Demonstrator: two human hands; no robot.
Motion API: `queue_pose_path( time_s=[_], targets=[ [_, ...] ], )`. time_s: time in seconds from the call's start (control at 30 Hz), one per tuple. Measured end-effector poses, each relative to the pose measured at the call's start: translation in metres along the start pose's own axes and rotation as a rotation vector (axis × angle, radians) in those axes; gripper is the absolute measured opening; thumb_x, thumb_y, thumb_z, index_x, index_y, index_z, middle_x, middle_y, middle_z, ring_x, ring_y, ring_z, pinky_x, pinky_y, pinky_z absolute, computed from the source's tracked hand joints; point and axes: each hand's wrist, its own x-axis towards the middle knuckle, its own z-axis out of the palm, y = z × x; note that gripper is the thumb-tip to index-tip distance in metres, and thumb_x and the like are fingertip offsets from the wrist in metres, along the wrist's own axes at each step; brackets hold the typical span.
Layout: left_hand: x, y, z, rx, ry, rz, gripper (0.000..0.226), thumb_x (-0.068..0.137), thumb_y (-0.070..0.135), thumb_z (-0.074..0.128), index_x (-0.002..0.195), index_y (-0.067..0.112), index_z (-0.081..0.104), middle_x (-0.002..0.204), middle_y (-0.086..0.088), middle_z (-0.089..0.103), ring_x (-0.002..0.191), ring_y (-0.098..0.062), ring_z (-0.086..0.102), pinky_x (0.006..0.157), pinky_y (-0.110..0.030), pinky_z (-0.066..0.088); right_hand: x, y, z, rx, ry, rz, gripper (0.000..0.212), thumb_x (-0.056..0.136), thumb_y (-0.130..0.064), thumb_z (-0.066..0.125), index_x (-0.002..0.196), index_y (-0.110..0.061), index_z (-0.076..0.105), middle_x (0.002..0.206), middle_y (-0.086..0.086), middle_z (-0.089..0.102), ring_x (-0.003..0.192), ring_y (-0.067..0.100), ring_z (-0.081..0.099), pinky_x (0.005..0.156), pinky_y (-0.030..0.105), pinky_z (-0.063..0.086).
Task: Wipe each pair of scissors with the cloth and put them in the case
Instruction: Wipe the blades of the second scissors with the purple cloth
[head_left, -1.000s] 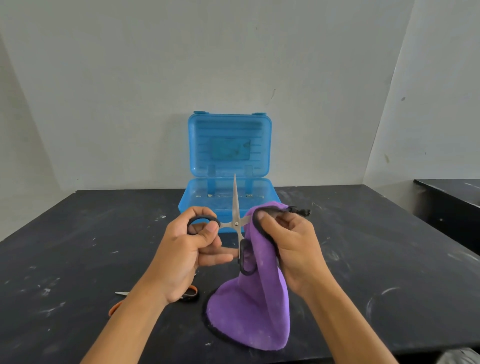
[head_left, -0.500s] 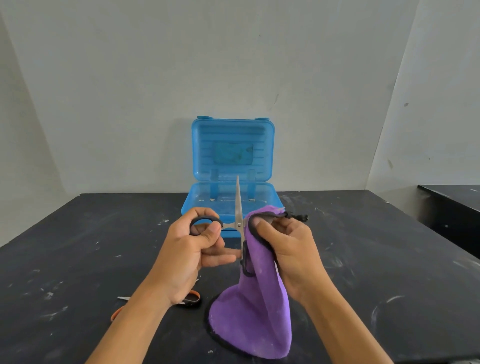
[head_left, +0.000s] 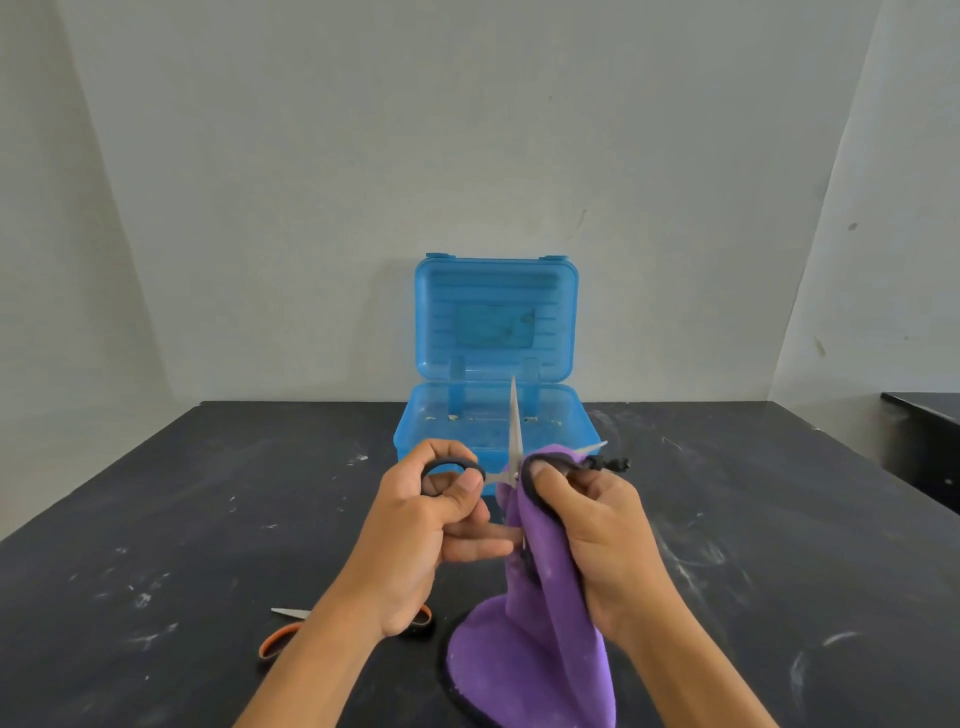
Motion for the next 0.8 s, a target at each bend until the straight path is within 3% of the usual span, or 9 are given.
queue_pose_path(
  time_s=[0.1,0.47,0.57,0.67,0.8],
  targets=[
    [-0.001,0.000,0.000,-0.001,-0.005,-0.006,0.011,0.099,0.002,0.055,0.109,0.004,0.058,0.068,-0.016,0.056,0.078,-0.051,0.072,0.054,-0.034,0.061,0.001,0.002,0.003,-0.026,0.046,0.008,0.027,0.096,-0.035,0.071,0.088,-0.012,0.081,0.093,0.030,0.078,0.073,0.044,0.072,0.066,0.050,0.063],
    [0.004,0.003,0.005,0.008,0.001,0.012,0.010,0.098,0.004,0.057,0.108,0.007,0.060,0.066,-0.012,0.062,0.079,-0.051,0.072,0.057,-0.035,0.061,0.001,0.000,0.015,0.033,0.184,0.006,0.054,0.105,-0.042,0.060,0.087,0.008,0.072,0.083,0.042,0.069,0.051,0.038,0.065,0.046,0.040,0.059],
    [0.004,0.004,0.003,0.011,0.020,0.012,0.009,0.098,0.003,0.057,0.105,0.007,0.061,0.067,-0.012,0.061,0.078,-0.052,0.072,0.056,-0.034,0.061,-0.001,-0.001,0.013,0.079,0.126,0.001,0.043,0.099,-0.038,0.068,0.088,0.002,0.076,0.090,0.040,0.072,0.061,0.037,0.070,0.051,0.039,0.061],
    [0.004,0.006,0.000,0.000,0.022,0.005,0.010,0.098,0.001,0.056,0.105,0.006,0.061,0.066,-0.012,0.059,0.078,-0.052,0.072,0.054,-0.033,0.060,0.000,-0.003,0.009,0.073,0.046,0.000,0.025,0.094,-0.028,0.076,0.090,-0.004,0.080,0.100,0.038,0.073,0.077,0.040,0.075,0.065,0.046,0.065],
    [0.002,0.006,-0.002,-0.019,0.008,-0.001,0.011,0.098,0.001,0.056,0.108,0.005,0.059,0.065,-0.012,0.059,0.085,-0.059,0.068,0.054,-0.033,0.060,0.002,-0.003,0.009,0.050,0.072,0.010,0.031,0.098,-0.033,0.071,0.091,-0.004,0.080,0.097,0.035,0.076,0.089,0.054,0.075,0.070,0.054,0.065]
  ],
)
